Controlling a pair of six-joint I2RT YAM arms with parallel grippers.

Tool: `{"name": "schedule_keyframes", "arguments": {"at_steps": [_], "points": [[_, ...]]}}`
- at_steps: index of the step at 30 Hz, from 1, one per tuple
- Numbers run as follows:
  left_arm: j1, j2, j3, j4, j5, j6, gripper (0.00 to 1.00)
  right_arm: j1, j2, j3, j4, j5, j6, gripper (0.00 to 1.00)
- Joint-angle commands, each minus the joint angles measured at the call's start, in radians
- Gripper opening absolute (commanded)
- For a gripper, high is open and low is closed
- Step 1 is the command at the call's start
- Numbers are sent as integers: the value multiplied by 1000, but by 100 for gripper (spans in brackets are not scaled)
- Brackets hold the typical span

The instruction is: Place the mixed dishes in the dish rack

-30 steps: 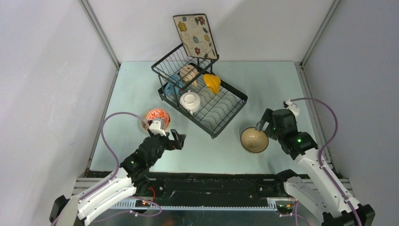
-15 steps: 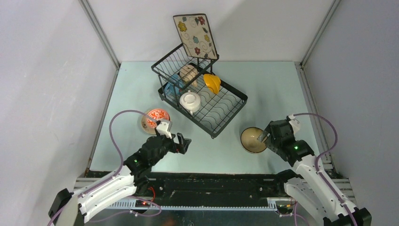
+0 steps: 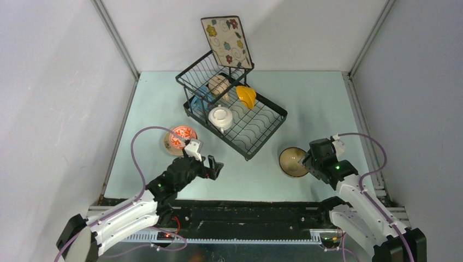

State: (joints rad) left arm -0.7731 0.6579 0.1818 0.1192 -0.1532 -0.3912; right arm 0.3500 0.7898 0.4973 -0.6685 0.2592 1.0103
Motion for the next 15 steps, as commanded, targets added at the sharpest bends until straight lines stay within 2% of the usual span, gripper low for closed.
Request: {"name": "schedule_keyframes", "arguments": {"at_steps": [1, 3, 4, 5, 6, 7, 8, 15], "points": [[-5, 4, 35, 43, 14, 26, 100, -1, 19, -40, 53, -7, 35, 53], [-5, 5, 35, 42, 17, 27, 100, -3, 23, -58, 75, -28, 36, 37], [-5, 6, 34, 45, 20, 27, 100, -3, 21, -60, 77, -31, 38, 26], [-5, 6, 33, 47, 25, 26, 100, -2, 12, -61, 79, -27, 37, 20], [-5, 6, 32, 51, 28, 25, 100, -2, 5, -61, 74, -19, 38, 8], [-5, 6, 31, 53, 36, 15, 100, -2, -18, -62, 69, 6, 41, 3], [-5, 4, 32, 54, 35, 11, 100, -3, -29, -62, 66, 18, 38, 0], [-3, -88, -8, 79, 23, -52, 100, -6, -180, -53, 81, 70, -18, 0]]}}
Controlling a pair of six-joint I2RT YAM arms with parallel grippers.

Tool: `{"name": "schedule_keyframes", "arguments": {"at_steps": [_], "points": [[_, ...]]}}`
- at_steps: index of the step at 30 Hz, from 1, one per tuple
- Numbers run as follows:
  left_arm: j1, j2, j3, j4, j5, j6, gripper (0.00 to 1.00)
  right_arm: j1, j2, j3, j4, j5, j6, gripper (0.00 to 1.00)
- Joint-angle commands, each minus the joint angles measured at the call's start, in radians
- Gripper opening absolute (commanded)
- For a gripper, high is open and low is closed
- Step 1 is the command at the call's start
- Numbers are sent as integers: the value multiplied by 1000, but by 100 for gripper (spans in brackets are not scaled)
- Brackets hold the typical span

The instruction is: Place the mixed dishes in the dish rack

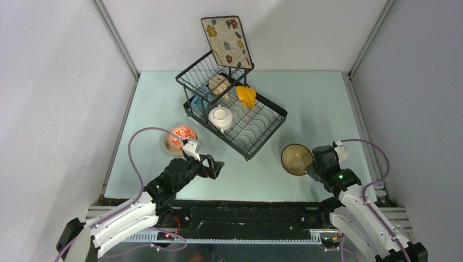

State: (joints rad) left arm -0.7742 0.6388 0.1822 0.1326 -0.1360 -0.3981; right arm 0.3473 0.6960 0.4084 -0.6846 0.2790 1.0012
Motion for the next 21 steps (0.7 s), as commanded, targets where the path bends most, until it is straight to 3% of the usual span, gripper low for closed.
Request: {"name": "schedule_keyframes", "arguments": {"at_steps": [1, 6, 10, 21], "points": [[-2, -77, -20, 85, 23, -64, 100, -3, -107, 47, 105, 46, -39, 0], [-5, -25, 35, 180, 160, -146, 100, 1, -162, 126, 140, 19, -200, 0], [-36, 59, 137, 203, 183, -151, 100, 37, -148, 195, 137, 30, -236, 0], [-139, 341, 497, 1, 5, -124, 100, 465, 75, 437, 45, 461, -233, 0]]}}
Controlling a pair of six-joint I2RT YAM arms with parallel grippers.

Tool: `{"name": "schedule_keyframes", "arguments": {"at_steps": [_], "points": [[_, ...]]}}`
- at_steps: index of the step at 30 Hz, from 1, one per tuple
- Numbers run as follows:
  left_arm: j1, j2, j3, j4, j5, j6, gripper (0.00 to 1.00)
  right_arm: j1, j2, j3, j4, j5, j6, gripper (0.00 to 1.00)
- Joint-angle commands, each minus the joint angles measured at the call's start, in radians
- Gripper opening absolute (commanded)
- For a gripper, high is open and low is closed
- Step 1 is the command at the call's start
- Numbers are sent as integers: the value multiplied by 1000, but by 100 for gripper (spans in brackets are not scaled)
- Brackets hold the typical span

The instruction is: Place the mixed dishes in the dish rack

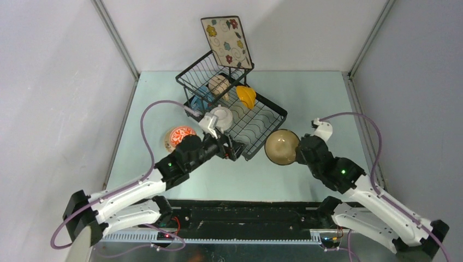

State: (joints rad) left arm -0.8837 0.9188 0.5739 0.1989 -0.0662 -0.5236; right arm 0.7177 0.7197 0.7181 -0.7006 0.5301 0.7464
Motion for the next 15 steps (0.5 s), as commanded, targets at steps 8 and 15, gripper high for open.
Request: {"name": "schedule_keyframes", "arguments": {"at_steps": [8, 15], "points": [[-60, 215, 262, -175, -56, -21, 96, 296, 199, 214, 107, 359, 21, 0], [-73, 298, 319, -260, -76, -17, 76, 374, 257, 257, 166, 397, -6, 0]]}}
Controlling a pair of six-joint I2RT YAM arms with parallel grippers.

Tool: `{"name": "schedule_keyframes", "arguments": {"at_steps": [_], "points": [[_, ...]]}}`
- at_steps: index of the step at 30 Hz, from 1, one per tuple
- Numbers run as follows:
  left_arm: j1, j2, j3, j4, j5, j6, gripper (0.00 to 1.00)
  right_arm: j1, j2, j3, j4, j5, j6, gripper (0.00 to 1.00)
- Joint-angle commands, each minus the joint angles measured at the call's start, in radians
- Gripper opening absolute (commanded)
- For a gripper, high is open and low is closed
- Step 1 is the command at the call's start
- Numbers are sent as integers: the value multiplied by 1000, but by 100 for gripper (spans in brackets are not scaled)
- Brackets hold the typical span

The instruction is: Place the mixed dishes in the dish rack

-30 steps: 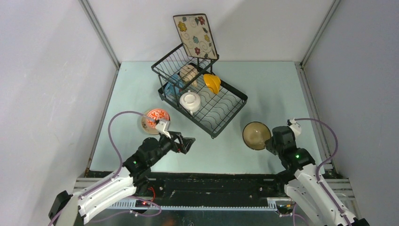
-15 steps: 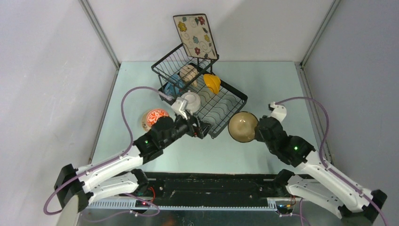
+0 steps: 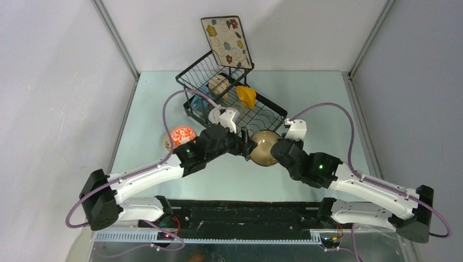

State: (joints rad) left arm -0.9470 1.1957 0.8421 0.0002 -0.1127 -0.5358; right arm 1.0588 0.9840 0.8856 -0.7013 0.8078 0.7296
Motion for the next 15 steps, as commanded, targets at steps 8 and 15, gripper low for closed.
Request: {"name": "schedule_keyframes", "arguments": {"at_steps": [8, 15], "points": [[-11, 50, 39, -38, -46, -8, 16, 55, 22, 111, 234, 67, -73, 0], [46, -6, -14, 73, 80, -66, 0, 33, -25, 111, 252, -116, -161, 56]]}}
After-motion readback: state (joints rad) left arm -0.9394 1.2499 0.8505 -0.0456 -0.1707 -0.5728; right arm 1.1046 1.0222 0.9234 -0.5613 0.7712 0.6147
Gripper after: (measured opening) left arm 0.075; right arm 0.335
